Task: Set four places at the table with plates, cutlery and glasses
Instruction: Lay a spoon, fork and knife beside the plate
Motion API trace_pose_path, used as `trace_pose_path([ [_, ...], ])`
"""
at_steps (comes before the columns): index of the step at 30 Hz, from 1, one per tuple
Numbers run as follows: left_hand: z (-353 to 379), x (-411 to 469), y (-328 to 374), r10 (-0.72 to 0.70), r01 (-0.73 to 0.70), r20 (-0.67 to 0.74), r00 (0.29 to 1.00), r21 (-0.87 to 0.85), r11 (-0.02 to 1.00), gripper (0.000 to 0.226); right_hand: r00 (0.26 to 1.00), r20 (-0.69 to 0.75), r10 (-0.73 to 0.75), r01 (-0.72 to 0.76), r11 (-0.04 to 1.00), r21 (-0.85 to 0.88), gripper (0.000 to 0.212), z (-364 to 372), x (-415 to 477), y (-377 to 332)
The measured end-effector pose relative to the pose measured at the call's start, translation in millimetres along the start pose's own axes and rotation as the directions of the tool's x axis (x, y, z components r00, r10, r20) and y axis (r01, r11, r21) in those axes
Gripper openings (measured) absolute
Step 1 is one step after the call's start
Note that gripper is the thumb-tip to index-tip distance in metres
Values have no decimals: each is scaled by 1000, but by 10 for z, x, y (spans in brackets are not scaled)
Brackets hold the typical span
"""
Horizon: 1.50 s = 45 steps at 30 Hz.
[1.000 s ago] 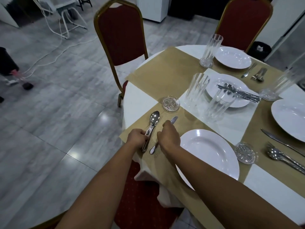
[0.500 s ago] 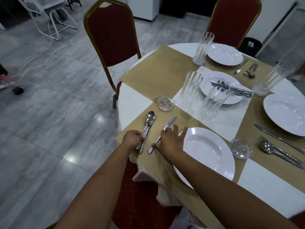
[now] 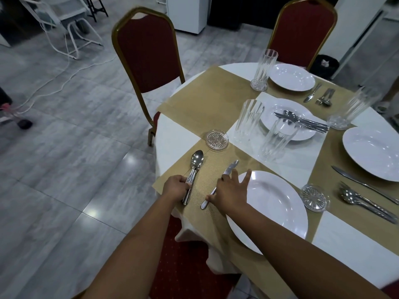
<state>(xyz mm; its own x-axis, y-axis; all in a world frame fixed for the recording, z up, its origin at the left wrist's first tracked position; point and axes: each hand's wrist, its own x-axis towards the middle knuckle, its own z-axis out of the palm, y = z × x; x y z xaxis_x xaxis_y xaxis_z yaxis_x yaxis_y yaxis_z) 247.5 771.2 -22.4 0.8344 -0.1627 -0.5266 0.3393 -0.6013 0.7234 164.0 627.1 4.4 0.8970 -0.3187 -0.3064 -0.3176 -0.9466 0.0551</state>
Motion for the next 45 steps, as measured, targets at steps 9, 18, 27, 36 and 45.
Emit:
trace_pose_path([
  [9,3,7,-33,15,-15,3,1000,22,1000,14,1000,16,-16,17,999,-52,75,-10,-52,58],
  [18,20,19,-57,24,-24,-11,1000,15,1000,13,1000,14,-25,26,997,-67,73,-36,-71,70],
  [27,24,25,-123,50,-49,-14,999,13,999,15,1000,11,-24,25,997,-80,72,-26,-78,84],
  [36,-27,-143,-107,12,19,112,994,-275,961,7,992,-8,127,-98,802,590,30,-114,22,-68],
  [45,-109,-228,-30,37,41,234,971,-320,947,10,941,304,148,-336,321,885,21,-211,232,-167],
])
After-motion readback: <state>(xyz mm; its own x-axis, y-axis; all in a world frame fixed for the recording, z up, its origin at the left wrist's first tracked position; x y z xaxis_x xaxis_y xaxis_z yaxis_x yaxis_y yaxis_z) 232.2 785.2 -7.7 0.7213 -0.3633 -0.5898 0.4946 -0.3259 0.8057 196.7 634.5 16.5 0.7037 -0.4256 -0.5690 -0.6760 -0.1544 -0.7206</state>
